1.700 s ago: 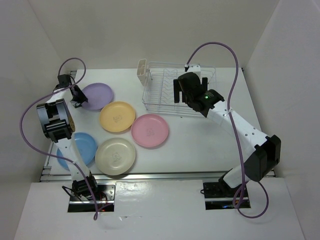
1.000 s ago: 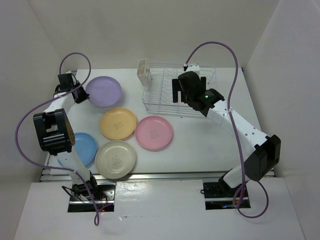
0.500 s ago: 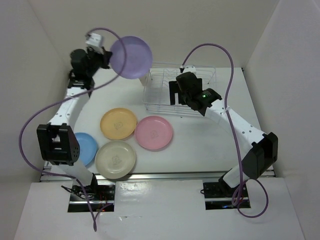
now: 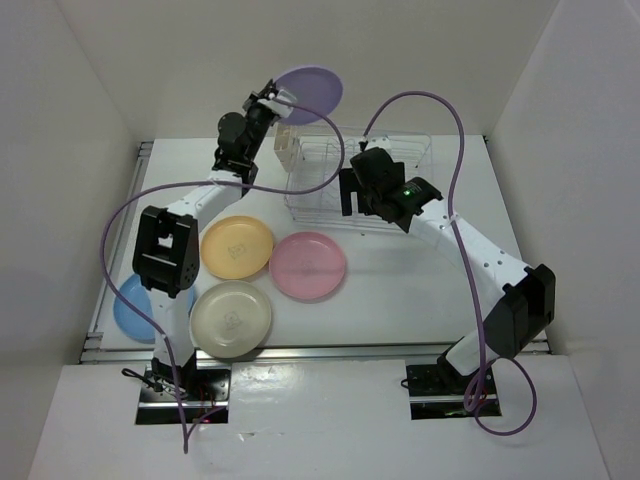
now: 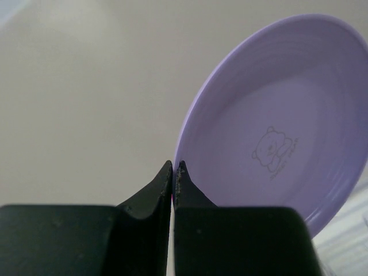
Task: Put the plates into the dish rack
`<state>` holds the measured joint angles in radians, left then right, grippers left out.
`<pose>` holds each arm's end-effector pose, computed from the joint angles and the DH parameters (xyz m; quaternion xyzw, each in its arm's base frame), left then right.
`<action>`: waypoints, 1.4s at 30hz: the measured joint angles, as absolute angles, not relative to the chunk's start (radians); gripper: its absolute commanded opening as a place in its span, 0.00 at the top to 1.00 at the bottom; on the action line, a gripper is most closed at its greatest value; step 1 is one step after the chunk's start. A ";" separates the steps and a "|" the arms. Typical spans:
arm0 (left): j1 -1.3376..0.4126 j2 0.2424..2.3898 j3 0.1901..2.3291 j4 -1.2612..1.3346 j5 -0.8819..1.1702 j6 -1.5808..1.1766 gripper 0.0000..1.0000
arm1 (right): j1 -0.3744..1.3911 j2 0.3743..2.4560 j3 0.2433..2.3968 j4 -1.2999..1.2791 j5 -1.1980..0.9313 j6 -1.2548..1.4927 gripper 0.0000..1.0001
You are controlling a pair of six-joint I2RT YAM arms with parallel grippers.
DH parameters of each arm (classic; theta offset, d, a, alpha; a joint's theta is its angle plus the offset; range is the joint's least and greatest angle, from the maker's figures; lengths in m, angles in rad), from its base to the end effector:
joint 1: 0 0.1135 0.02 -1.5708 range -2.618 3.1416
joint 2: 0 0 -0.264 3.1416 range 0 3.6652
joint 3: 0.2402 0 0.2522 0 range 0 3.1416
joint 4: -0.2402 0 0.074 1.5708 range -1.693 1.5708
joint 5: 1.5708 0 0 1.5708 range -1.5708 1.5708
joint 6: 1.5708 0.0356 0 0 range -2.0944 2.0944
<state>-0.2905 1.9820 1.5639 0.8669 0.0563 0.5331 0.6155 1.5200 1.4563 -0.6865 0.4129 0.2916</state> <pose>0.4521 -0.1372 0.3584 0.2347 0.4778 0.0875 0.8420 0.2800 0.1805 0.3488 -0.0640 0.8990 0.0021 0.4333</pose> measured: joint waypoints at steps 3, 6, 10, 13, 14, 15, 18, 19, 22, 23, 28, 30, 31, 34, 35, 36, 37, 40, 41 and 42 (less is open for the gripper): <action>-0.295 2.057 1.687 0.867 0.064 0.556 1.00 | 0.619 1.518 1.456 -0.713 0.425 0.298 0.00; -0.310 2.113 1.794 0.860 0.104 0.580 1.00 | 0.619 1.511 1.457 -0.739 0.439 0.302 0.00; -0.340 2.152 1.846 0.857 0.203 0.607 1.00 | 0.619 1.504 1.457 -0.787 0.458 0.321 0.00; -0.359 2.170 1.846 0.844 0.264 0.627 1.00 | 0.619 1.504 1.457 -0.813 0.463 0.329 0.00; -0.364 2.179 1.846 0.844 0.279 0.631 1.00 | 0.619 1.504 1.457 -0.818 0.464 0.332 0.00; -0.368 2.190 1.846 0.844 0.289 0.637 1.00 | 0.619 1.504 1.457 -0.824 0.464 0.333 0.00; -0.366 2.246 1.872 0.841 0.304 0.654 1.00 | 0.619 1.507 1.463 -0.847 0.466 0.338 0.00; -0.363 2.272 1.889 0.838 0.304 0.657 1.00 | 0.619 1.513 1.472 -0.857 0.469 0.340 0.00; -0.348 2.348 1.946 0.817 0.304 0.659 1.00 | 0.619 1.543 1.510 -0.866 0.477 0.344 0.00; -0.343 2.374 1.970 0.807 0.305 0.661 1.00 | 0.619 1.555 1.523 -0.869 0.478 0.345 0.00; -0.321 2.445 2.027 0.783 0.311 0.682 1.00 | 0.619 1.615 1.564 -0.878 0.478 0.348 0.00; -0.314 2.453 2.031 0.784 0.317 0.682 1.00 | 0.619 1.634 1.567 -0.880 0.478 0.348 0.00; -0.311 2.454 2.032 0.784 0.318 0.681 1.00 | 0.619 1.641 1.568 -0.884 0.477 0.348 0.00; -0.305 2.454 2.038 0.786 0.321 0.682 1.00 | 0.619 1.659 1.579 -0.902 0.479 0.351 0.00; -0.304 2.454 2.041 0.786 0.320 0.682 1.00 | 0.619 1.665 1.587 -0.908 0.479 0.351 0.00; -0.303 2.454 2.042 0.786 0.320 0.681 1.00 | 0.619 1.672 1.598 -0.914 0.479 0.351 0.00; -0.301 2.455 2.042 0.788 0.320 0.680 0.99 | 0.619 1.678 1.611 -0.920 0.479 0.351 0.00; -0.297 2.460 2.042 0.797 0.319 0.678 0.97 | 0.619 1.701 1.652 -0.924 0.482 0.350 0.00; -0.297 2.462 2.042 0.802 0.320 0.678 0.97 | 0.619 1.705 1.660 -0.925 0.483 0.350 0.00; -0.297 2.464 2.042 0.808 0.320 0.677 0.97 | 0.619 1.708 1.664 -0.926 0.483 0.350 0.00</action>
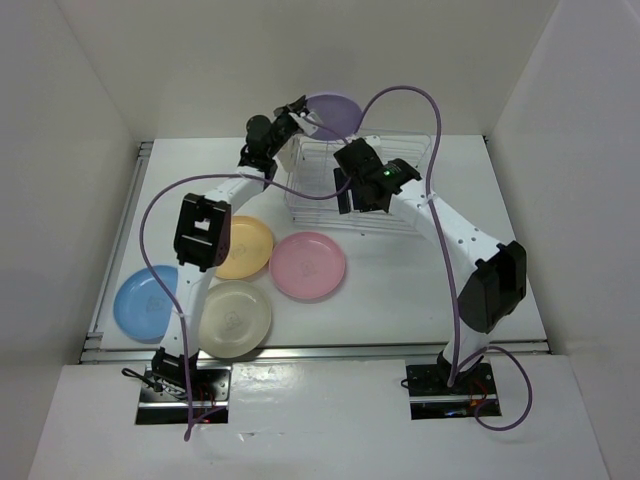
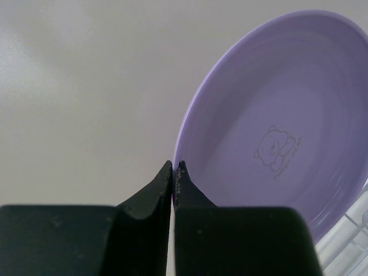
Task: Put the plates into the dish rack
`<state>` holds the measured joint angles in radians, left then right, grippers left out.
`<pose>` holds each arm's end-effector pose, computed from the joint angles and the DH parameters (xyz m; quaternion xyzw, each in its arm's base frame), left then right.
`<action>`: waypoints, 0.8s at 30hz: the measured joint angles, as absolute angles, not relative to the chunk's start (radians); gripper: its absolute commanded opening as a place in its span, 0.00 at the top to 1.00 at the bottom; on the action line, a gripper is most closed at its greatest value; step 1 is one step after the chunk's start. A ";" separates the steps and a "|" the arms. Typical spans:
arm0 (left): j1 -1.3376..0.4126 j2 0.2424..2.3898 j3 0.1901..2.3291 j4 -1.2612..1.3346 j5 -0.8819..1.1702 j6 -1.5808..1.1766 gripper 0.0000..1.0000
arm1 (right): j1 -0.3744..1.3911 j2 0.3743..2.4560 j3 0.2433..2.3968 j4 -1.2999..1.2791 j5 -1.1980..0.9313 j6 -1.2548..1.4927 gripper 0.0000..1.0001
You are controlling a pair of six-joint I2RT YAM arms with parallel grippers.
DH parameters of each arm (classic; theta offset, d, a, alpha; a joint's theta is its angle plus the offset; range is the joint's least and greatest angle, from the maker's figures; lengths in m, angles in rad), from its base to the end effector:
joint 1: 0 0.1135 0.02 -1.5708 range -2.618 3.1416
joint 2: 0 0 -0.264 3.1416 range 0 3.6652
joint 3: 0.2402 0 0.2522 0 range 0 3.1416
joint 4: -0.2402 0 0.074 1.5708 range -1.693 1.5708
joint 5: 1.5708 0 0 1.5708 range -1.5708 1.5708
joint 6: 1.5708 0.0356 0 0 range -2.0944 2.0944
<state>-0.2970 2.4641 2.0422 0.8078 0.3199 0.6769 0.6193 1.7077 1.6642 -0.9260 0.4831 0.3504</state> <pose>0.5452 -0.1786 0.2740 0.3747 0.4254 0.0673 0.8210 0.3052 0.1973 0.3373 -0.0541 0.9285 -0.0681 0.3609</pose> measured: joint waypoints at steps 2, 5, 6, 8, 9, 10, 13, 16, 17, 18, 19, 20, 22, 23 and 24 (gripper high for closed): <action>-0.300 2.467 2.042 0.815 0.319 0.677 0.97 | 0.619 1.709 1.667 -0.930 0.484 0.350 0.00; -0.313 2.470 2.042 0.820 0.319 0.677 0.97 | 0.619 1.709 1.668 -0.932 0.486 0.350 0.00; -0.319 2.472 2.042 0.822 0.318 0.677 0.97 | 0.619 1.709 1.668 -0.932 0.486 0.351 0.00; -0.332 2.479 2.042 0.823 0.311 0.675 0.97 | 0.619 1.709 1.668 -0.934 0.487 0.350 0.00; -0.339 2.486 2.042 0.822 0.306 0.674 0.98 | 0.619 1.708 1.668 -0.940 0.489 0.350 0.00; -0.345 2.492 2.042 0.816 0.300 0.673 0.98 | 0.619 1.708 1.668 -0.945 0.492 0.350 0.00; -0.361 2.511 2.023 0.807 0.278 0.675 1.00 | 0.619 1.707 1.657 -0.954 0.502 0.350 0.00; -0.379 2.522 1.984 0.797 0.253 0.682 1.00 | 0.619 1.706 1.641 -0.960 0.511 0.349 0.00; -0.385 2.526 1.974 0.812 0.229 0.691 1.00 | 0.619 1.705 1.636 -0.960 0.514 0.348 0.00; -0.385 2.526 1.971 0.818 0.220 0.697 0.89 | 0.619 1.702 1.628 -0.958 0.516 0.347 0.00; -0.385 2.526 1.971 0.818 0.218 0.699 0.80 | 0.619 1.697 1.617 -0.958 0.516 0.347 0.00; -0.387 2.526 1.969 0.822 0.215 0.704 0.69 | 0.619 1.692 1.607 -0.955 0.515 0.346 0.00; -0.392 2.526 1.954 0.825 0.205 0.705 0.50 | 0.619 1.681 1.589 -0.944 0.509 0.342 0.00; -0.396 2.526 1.943 0.832 0.196 0.706 0.41 | 0.619 1.677 1.582 -0.940 0.505 0.339 0.00; -0.399 2.526 1.932 0.831 0.190 0.709 0.36 | 0.619 1.675 1.579 -0.938 0.503 0.339 0.00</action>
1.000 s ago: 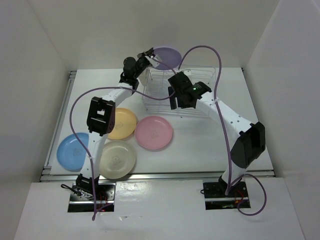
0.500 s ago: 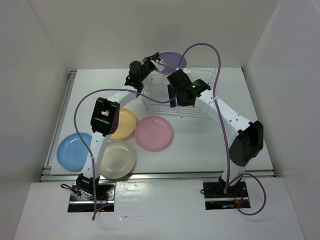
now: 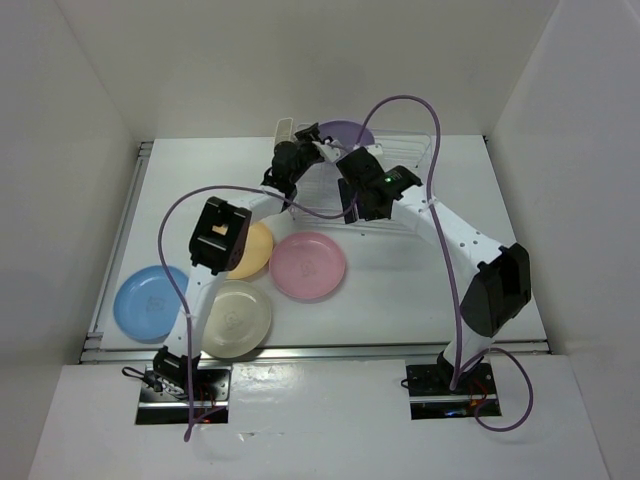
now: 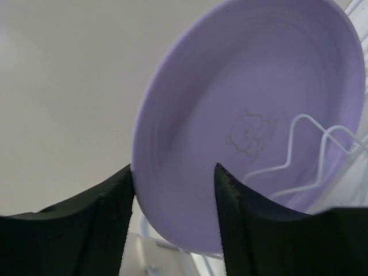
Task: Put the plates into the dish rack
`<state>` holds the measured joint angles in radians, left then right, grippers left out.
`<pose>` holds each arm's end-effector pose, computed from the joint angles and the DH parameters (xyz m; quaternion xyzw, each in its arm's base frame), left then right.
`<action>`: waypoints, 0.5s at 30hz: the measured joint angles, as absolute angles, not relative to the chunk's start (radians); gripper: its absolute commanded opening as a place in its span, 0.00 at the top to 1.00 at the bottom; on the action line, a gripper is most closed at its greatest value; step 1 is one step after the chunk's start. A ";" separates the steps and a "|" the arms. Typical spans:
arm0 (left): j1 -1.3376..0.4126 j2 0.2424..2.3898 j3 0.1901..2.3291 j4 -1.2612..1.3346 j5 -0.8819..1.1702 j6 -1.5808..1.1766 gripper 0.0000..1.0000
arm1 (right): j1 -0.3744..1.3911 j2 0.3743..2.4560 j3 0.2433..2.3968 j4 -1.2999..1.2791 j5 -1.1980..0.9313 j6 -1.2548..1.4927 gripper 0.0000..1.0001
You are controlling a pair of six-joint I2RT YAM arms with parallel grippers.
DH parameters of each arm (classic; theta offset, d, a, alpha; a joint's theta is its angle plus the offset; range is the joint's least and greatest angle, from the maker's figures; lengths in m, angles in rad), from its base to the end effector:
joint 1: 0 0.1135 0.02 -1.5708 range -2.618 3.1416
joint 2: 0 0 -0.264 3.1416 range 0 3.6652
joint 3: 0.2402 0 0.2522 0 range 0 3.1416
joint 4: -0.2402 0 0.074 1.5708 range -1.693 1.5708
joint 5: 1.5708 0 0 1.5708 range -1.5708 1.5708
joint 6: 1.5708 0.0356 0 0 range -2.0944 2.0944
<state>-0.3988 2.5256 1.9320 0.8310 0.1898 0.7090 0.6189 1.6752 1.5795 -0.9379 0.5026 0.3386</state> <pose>0.5300 -0.2306 0.2044 0.3871 0.4844 0.0630 0.7820 0.2958 0.1896 0.3220 -0.0651 0.9339 -0.0944 0.3386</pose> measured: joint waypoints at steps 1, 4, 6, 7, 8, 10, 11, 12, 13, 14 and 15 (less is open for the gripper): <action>-0.403 2.524 1.913 0.832 0.179 0.703 0.29 | 0.619 1.674 1.578 -0.933 0.497 0.335 0.00; -0.409 2.505 1.860 0.833 0.148 0.701 0.22 | 0.619 1.672 1.574 -0.913 0.485 0.327 0.00; -0.410 2.471 1.814 0.820 0.132 0.700 0.21 | 0.619 1.664 1.557 -0.890 0.477 0.324 0.00; -0.410 2.448 1.788 0.810 0.122 0.699 0.21 | 0.619 1.658 1.547 -0.877 0.474 0.323 0.00; -0.410 2.423 1.760 0.806 0.107 0.700 0.21 | 0.619 1.653 1.539 -0.867 0.469 0.320 0.00; -0.409 2.352 1.682 0.801 0.075 0.703 0.19 | 0.619 1.643 1.524 -0.846 0.459 0.315 0.00; -0.410 2.310 1.640 0.802 0.050 0.707 0.17 | 0.619 1.635 1.513 -0.834 0.453 0.312 0.00; -0.413 2.266 1.597 0.804 0.018 0.713 0.15 | 0.619 1.627 1.496 -0.820 0.448 0.308 0.00; -0.416 2.223 1.560 0.806 -0.009 0.721 0.13 | 0.619 1.618 1.480 -0.808 0.443 0.304 0.00; -0.421 2.171 1.516 0.799 -0.050 0.731 0.13 | 0.619 1.607 1.460 -0.799 0.436 0.301 0.00; -0.426 2.122 1.481 0.790 -0.087 0.734 0.11 | 0.619 1.596 1.443 -0.793 0.432 0.297 0.00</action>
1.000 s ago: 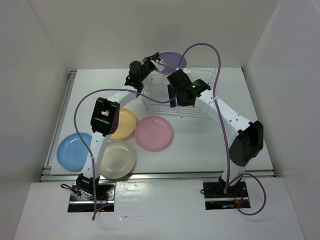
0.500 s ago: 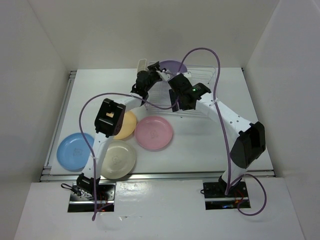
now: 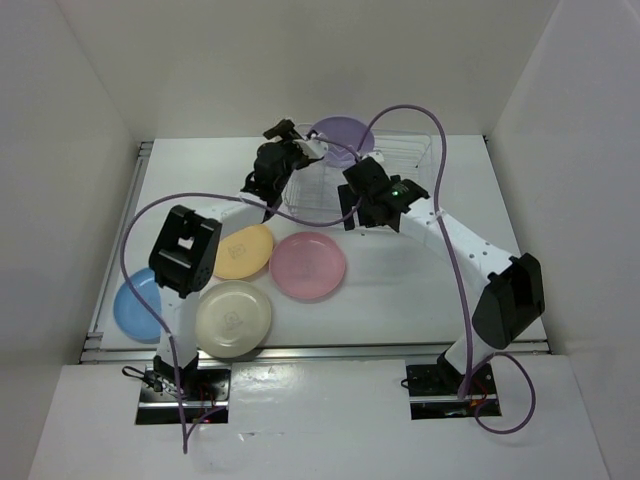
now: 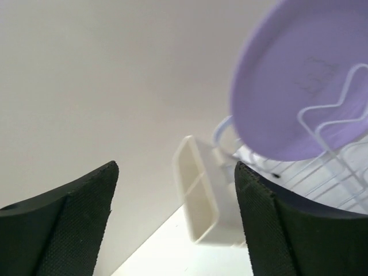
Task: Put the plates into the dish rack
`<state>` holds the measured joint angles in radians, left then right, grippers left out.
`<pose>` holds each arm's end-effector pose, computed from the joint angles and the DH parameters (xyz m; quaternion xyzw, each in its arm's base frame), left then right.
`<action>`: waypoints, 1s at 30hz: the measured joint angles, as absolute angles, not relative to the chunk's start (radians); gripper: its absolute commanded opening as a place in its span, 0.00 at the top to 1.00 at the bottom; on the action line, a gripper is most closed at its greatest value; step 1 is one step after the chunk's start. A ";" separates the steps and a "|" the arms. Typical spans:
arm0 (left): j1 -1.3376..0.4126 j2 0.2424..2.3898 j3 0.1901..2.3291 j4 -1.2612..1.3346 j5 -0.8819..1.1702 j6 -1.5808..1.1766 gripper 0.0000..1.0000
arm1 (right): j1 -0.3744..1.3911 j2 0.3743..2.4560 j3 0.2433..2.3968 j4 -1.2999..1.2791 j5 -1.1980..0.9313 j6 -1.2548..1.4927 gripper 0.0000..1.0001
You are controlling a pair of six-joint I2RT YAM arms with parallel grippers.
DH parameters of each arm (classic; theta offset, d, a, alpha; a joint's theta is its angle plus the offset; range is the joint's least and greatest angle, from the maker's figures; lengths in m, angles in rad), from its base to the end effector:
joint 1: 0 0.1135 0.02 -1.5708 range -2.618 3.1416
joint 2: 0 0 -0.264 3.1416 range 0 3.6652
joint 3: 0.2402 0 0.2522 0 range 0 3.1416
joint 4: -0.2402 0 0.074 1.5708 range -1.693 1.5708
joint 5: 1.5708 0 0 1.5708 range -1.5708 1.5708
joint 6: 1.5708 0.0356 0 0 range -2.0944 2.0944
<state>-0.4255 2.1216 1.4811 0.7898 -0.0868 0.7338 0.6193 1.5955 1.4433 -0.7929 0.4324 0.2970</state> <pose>0.4555 -0.2030 0.2565 0.3295 0.5633 0.1442 0.7438 0.2855 0.1852 0.3134 -0.0839 0.9279 -0.0501 0.3599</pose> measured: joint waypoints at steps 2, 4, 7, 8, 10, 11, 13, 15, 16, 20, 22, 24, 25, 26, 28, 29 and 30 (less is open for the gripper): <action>-0.438 2.018 1.436 0.736 -0.156 0.730 0.09 | 0.619 1.566 1.399 -0.766 0.417 0.289 0.00; -0.453 1.919 1.422 0.640 -0.205 0.692 0.09 | 0.619 1.546 1.367 -0.741 0.405 0.275 0.00; -0.464 1.760 1.396 0.484 -0.264 0.585 0.09 | 0.620 1.523 1.324 -0.699 0.400 0.253 0.00; -0.458 1.711 1.374 0.441 -0.280 0.546 0.09 | 0.620 1.515 1.314 -0.690 0.400 0.244 0.00; -0.418 1.631 1.345 0.323 -0.287 0.455 0.11 | 0.619 1.509 1.303 -0.678 0.402 0.227 0.00; -0.379 1.603 1.341 0.242 -0.281 0.399 0.13 | 0.619 1.509 1.301 -0.672 0.403 0.219 0.00; -0.273 1.578 1.339 0.103 -0.224 0.305 0.17 | 0.619 1.509 1.301 -0.664 0.403 0.208 0.00; -0.137 1.568 1.300 -0.001 -0.168 0.222 0.17 | 0.619 1.508 1.301 -0.649 0.403 0.198 0.00; -0.072 1.558 1.259 -0.041 -0.150 0.190 0.17 | 0.619 1.508 1.301 -0.642 0.403 0.193 0.00; 0.113 1.559 1.163 -0.218 -0.030 0.089 0.14 | 0.619 1.508 1.301 -0.630 0.395 0.191 0.00; 0.152 1.586 1.156 -0.254 0.027 0.066 0.14 | 0.619 1.508 1.303 -0.628 0.385 0.191 0.00; 0.160 1.623 1.160 -0.270 0.088 0.065 0.14 | 0.619 1.508 1.304 -0.628 0.382 0.191 0.00; 0.159 1.645 1.163 -0.278 0.116 0.070 0.14 | 0.619 1.508 1.304 -0.628 0.383 0.191 0.00; 0.158 1.668 1.164 -0.282 0.141 0.074 0.14 | 0.619 1.508 1.304 -0.628 0.384 0.191 0.00; 0.152 1.716 1.163 -0.296 0.210 0.079 0.14 | 0.619 1.505 1.303 -0.628 0.396 0.189 0.00; 0.152 1.718 1.163 -0.297 0.214 0.079 0.14 | 0.619 1.505 1.303 -0.628 0.397 0.189 0.00; 0.150 1.732 1.166 -0.301 0.228 0.081 0.14 | 0.619 1.501 1.301 -0.627 0.401 0.188 0.00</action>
<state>0.1505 1.7325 1.1660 -0.3008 0.2276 0.0814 0.6193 1.5009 1.3014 -0.6270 0.4007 0.1883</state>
